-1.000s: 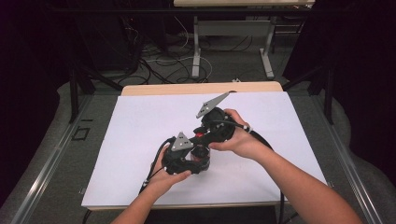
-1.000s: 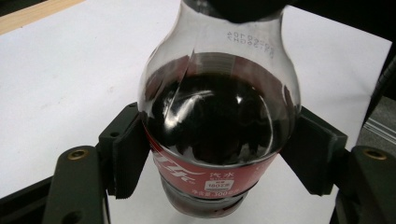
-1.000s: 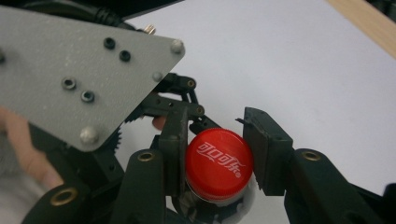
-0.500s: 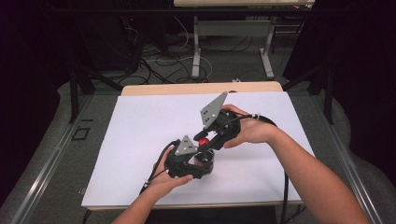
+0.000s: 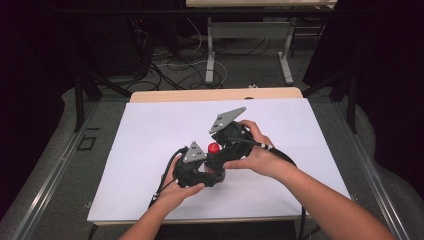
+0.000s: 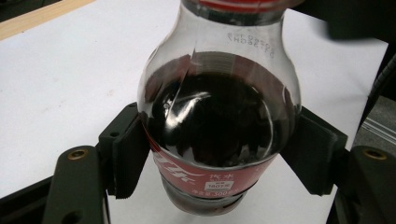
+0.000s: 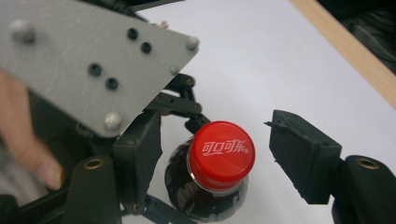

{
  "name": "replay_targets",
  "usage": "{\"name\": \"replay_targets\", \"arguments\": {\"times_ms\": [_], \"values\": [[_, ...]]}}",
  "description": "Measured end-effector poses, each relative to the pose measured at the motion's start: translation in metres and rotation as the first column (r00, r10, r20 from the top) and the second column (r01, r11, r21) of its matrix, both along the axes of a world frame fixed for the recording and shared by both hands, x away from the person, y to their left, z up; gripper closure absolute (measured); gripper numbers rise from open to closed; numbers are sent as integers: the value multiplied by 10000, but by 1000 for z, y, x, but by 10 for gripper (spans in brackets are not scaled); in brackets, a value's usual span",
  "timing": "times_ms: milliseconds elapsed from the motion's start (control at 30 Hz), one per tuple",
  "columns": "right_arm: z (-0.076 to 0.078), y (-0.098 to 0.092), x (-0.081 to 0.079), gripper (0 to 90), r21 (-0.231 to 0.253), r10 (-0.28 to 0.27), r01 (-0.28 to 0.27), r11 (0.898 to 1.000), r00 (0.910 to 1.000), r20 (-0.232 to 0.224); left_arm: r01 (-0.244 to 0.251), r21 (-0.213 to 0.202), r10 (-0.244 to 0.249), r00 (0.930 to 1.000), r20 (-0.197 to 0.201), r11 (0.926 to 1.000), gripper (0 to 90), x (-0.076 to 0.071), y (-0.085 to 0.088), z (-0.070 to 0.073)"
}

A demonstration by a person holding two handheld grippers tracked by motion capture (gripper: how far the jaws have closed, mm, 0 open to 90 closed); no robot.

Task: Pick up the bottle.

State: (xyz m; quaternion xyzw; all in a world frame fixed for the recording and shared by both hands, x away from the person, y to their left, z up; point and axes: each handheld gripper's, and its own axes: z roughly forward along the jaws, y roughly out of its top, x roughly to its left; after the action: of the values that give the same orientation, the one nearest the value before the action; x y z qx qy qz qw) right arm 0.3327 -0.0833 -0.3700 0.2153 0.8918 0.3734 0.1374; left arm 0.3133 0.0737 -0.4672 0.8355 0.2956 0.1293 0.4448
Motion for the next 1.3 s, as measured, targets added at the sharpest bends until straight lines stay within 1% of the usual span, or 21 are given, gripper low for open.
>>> {"name": "replay_targets", "arguments": {"times_ms": [67,100,333,400,533,567,600,700,800,833,900,933,967,1000,1033,1067,1100,1133,1233,1267,1300], "values": [[0,1,-1,395,68,-260,260,9996,9997,-42,-35,29,34,10000,42,10000,300,0,0,0],[-1,3,-3,443,189,-912,917,9956,9955,-262,-44,12,44,10000,40,10000,301,0,0,0],[-3,7,-2,598,187,-1571,1581,9872,9865,-470,-44,118,43,10000,70,9999,300,0,-1,-1],[-3,7,-2,601,220,-1555,1568,9874,9864,-538,67,226,-65,10000,-62,9997,301,0,0,1],[-2,4,3,608,220,-1050,1073,9940,9906,-873,121,308,-121,9999,17,9995,301,0,1,1],[0,1,10,610,186,-438,463,9988,9922,-1163,62,185,-61,10000,-42,9998,302,-1,0,1],[0,1,10,610,186,-438,463,9988,9922,-1163,115,122,-115,9999,-46,9999,302,-1,0,0],[2,-3,20,611,84,606,-600,9982,9865,-1519,224,111,-223,9997,-106,9997,301,-1,0,1],[5,-6,31,611,-170,2461,-2519,9676,9560,-1598,299,96,-298,9995,-57,9995,301,-2,0,1],[5,-6,31,611,-170,2461,-2519,9676,9560,-1598,394,107,-394,9992,-3,9992,301,-2,0,1],[5,-7,38,612,-336,3811,-3892,9205,9135,-1422,532,153,-532,9986,-30,9985,301,-3,-1,2],[5,-7,38,612,-336,3811,-3892,9205,9135,-1422,626,244,-624,9980,-78,9977,301,-3,0,2],[6,-8,39,612,-398,4172,-4257,9040,8986,-1355,680,253,-679,9977,-63,9974,301,-3,-1,2],[6,-8,40,612,-473,4539,-4634,8849,8807,-1354,610,185,-611,9981,73,9980,301,-4,-2,1],[6,-9,40,611,-574,5110,-5215,8513,8490,-1342,658,152,-659,9978,30,9977,301,-5,-3,1],[6,-9,40,611,-574,5110,-5215,8513,8490,-1342,671,156,-672,9977,28,9976,301,-5,-4,1],[6,-10,41,611,-561,5232,-5338,8437,8413,-1362,698,143,-699,9976,6,9975,301,-5,-3,1],[6,-11,42,610,-589,5522,-5610,8257,8252,-1190,678,175,-679,9977,54,9975,301,-5,-4,1],[6,-11,43,610,-603,5492,-5582,8275,8271,-1194,687,170,-688,9976,58,9975,301,-5,-4,1],[6,-11,42,610,-627,5590,-5672,8212,8217,-1111,660,183,-662,9978,81,9976,301,-5,-4,1],[6,-11,41,608,-653,5429,-5520,8313,8315,-1178,671,182,-672,9977,57,9976,301,-5,-4,0]]}}
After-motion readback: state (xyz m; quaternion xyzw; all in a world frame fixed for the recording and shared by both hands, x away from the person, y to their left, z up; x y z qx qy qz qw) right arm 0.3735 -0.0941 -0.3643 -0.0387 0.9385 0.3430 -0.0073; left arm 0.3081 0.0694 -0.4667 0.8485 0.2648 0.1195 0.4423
